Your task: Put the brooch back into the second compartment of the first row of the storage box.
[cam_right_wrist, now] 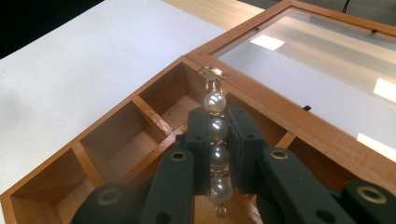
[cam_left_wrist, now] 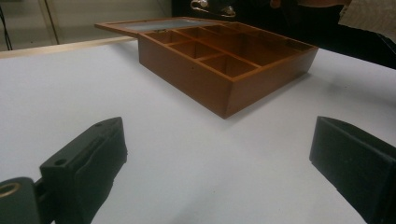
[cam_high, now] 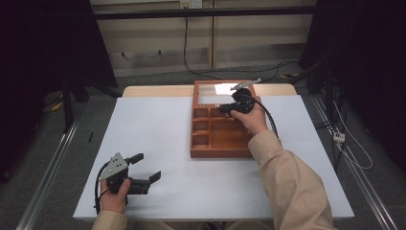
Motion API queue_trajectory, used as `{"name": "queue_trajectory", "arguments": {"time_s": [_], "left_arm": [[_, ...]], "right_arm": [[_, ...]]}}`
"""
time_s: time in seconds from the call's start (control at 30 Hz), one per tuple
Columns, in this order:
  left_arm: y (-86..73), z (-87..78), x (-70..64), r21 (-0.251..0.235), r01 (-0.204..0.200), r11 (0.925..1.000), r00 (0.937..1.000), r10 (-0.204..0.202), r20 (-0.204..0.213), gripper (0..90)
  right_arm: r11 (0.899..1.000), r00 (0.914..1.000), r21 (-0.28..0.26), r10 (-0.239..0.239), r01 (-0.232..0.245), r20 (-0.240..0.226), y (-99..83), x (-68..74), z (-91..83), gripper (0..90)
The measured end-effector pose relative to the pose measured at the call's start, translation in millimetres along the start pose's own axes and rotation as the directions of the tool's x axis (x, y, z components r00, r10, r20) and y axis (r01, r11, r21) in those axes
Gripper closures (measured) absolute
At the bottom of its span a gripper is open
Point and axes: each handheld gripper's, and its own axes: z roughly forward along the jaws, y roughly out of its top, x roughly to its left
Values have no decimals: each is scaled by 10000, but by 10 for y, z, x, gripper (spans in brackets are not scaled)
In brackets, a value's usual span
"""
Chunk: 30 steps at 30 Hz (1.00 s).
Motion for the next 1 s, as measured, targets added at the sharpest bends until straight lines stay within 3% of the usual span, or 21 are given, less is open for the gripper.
{"name": "queue_trajectory", "arguments": {"time_s": [1.0], "left_arm": [[1, 5, 3, 15, -6, 10000, 10000, 6, 34, 38]], "right_arm": [[9994, 9996, -176, 291, -291, 0, 2, -78, 57, 801]]}}
